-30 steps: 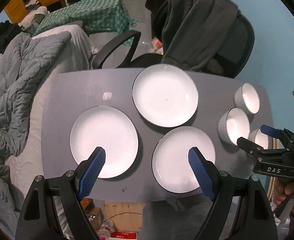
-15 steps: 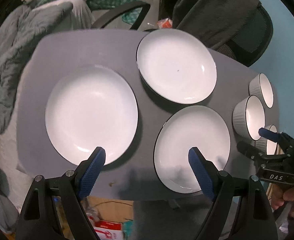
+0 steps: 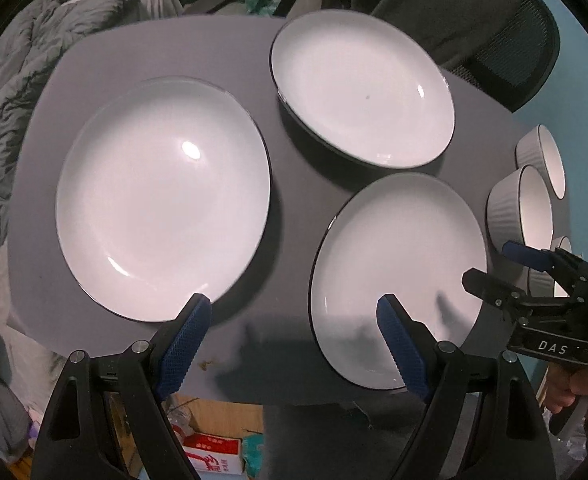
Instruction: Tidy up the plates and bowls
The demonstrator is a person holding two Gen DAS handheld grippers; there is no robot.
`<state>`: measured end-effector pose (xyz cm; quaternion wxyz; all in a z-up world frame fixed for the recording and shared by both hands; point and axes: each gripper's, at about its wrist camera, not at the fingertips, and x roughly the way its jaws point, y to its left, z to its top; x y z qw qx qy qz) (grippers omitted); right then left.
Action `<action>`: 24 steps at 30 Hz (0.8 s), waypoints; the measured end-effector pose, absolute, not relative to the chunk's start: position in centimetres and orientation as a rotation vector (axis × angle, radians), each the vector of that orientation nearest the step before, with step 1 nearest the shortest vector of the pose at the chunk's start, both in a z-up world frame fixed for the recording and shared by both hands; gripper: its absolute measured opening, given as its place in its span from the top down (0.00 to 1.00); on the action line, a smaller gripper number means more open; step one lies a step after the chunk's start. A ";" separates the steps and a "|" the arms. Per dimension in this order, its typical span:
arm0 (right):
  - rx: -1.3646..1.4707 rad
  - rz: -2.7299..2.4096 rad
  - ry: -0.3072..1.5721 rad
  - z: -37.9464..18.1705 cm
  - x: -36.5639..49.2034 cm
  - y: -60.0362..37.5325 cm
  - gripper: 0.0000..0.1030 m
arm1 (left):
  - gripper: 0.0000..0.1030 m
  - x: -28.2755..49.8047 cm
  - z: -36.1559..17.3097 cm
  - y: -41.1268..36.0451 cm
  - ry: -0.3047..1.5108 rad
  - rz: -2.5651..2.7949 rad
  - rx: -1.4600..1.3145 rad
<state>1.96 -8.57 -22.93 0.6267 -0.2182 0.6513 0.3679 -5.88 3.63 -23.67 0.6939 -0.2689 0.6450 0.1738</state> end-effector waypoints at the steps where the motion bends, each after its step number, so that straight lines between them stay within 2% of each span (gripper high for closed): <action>1: -0.507 0.846 1.500 -23.1 1.9 -8.5 0.19 | 0.16 -5.9 -23.9 3.5 1.445 0.387 -0.605; 7: -0.505 0.860 1.508 -23.4 1.5 -8.0 0.23 | 0.16 -6.4 -25.5 3.3 1.456 0.383 -0.613; 11: -0.531 0.859 1.511 -24.0 1.6 -7.6 0.29 | 0.16 -6.8 -26.4 3.2 1.469 0.378 -0.619; 16: -0.545 0.843 1.521 -24.6 1.7 -7.0 0.42 | 0.16 -7.1 -26.7 3.5 1.462 0.373 -0.601; 18: -0.549 0.834 1.532 -25.0 1.8 -7.0 0.54 | 0.16 -7.4 -27.0 3.5 1.463 0.372 -0.605; 21: -0.573 0.826 1.513 -25.0 1.8 -7.0 0.58 | 0.23 -7.7 -27.3 3.7 1.464 0.369 -0.626; 24: -0.567 0.817 1.515 -25.0 2.1 -7.4 0.62 | 0.24 -8.1 -27.6 4.0 1.475 0.373 -0.639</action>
